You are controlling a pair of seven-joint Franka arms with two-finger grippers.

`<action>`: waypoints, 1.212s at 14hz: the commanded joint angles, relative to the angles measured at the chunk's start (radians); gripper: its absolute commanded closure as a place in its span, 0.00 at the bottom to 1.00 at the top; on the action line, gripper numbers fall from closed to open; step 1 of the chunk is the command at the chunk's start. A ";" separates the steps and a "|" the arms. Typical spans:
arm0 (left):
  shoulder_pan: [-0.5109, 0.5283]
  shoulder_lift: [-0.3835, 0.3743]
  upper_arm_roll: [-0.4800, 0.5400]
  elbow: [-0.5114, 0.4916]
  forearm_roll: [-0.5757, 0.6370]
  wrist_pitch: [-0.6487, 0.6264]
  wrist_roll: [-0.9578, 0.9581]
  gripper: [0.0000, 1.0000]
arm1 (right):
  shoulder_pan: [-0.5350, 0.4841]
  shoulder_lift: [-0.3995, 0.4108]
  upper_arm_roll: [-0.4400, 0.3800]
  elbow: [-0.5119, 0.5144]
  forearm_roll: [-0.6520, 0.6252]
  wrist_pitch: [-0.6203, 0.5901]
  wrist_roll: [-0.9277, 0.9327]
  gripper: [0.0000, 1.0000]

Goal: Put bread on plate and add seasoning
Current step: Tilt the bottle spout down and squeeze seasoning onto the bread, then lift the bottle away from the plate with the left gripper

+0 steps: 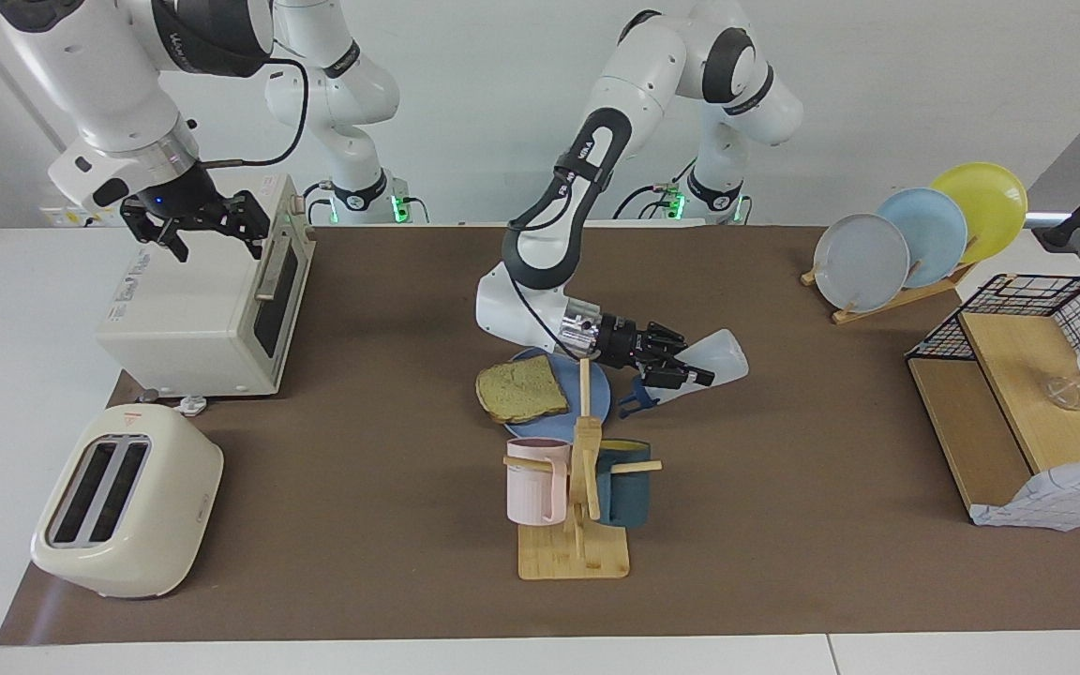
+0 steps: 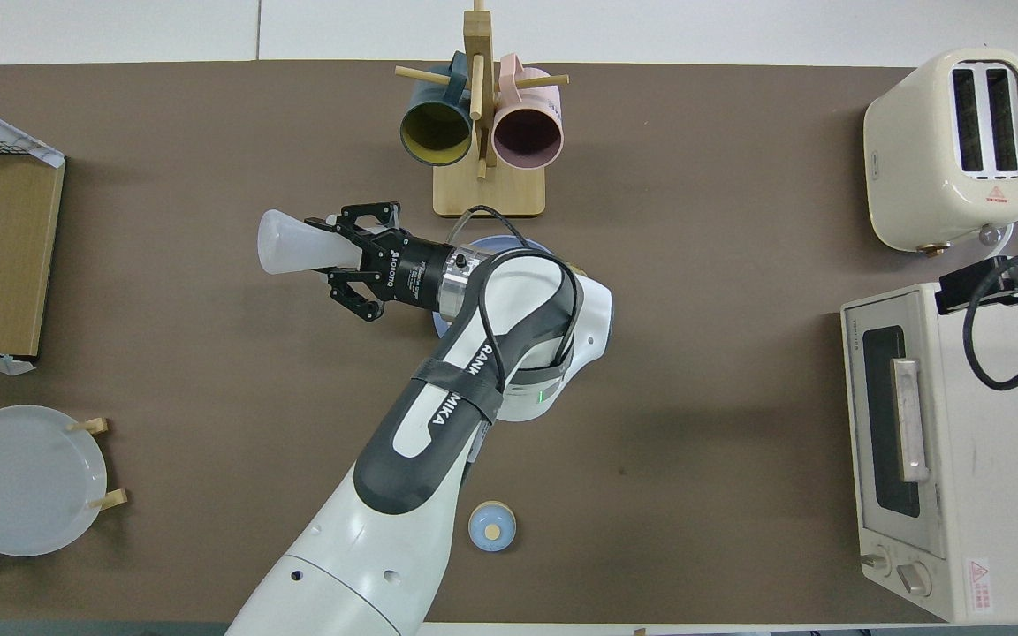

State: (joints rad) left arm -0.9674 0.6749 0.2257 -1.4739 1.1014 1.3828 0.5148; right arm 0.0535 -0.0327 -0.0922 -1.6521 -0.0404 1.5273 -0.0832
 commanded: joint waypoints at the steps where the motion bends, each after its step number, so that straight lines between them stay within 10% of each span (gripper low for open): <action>1: 0.010 -0.126 -0.005 -0.082 -0.032 0.045 -0.021 1.00 | -0.004 -0.004 -0.001 -0.005 -0.001 -0.006 -0.017 0.00; 17: 0.203 -0.471 -0.002 -0.075 -0.401 0.206 -0.022 1.00 | -0.004 -0.004 -0.001 -0.005 -0.001 -0.006 -0.017 0.00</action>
State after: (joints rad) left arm -0.8100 0.2647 0.2308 -1.5110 0.7706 1.5240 0.5092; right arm 0.0535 -0.0327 -0.0922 -1.6521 -0.0404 1.5273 -0.0832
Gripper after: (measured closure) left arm 0.533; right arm 0.000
